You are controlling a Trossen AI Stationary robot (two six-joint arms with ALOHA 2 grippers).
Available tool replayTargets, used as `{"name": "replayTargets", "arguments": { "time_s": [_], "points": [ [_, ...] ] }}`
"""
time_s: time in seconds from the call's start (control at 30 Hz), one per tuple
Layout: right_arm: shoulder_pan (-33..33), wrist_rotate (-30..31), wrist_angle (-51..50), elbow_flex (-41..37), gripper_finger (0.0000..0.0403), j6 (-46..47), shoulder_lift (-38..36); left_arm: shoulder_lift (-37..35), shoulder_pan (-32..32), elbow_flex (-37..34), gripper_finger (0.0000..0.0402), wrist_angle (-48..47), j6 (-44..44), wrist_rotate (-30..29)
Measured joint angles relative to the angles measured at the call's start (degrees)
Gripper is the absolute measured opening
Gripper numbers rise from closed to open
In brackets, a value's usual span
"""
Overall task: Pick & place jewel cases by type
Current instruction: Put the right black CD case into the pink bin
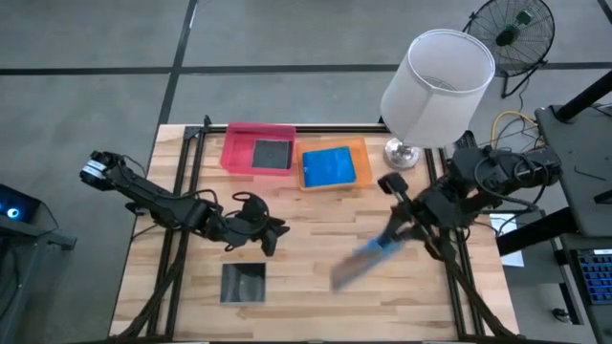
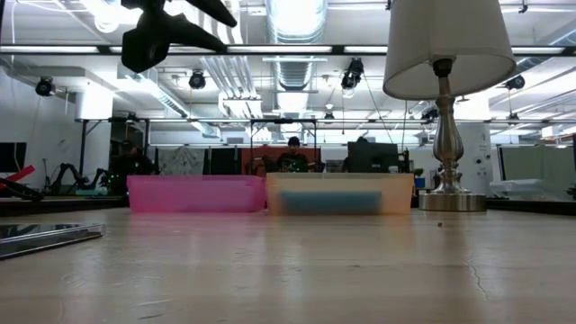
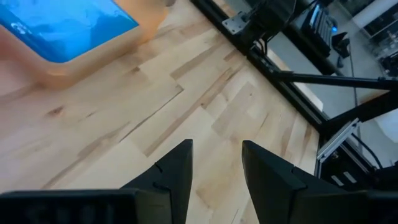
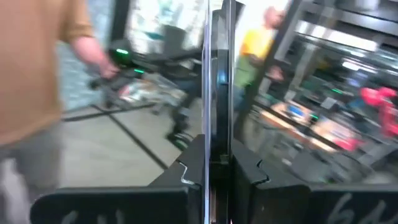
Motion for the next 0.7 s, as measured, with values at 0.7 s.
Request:
{"name": "replayTargets", "arguments": {
  "time_s": [0.7],
  "points": [
    [9.89, -23.36, 12.66, -0.04, 0.0024, 9.37, 0.00, -0.56, 0.67, 1.03, 0.0122, 1.70, 4.03, -1.46]
  ]
}}
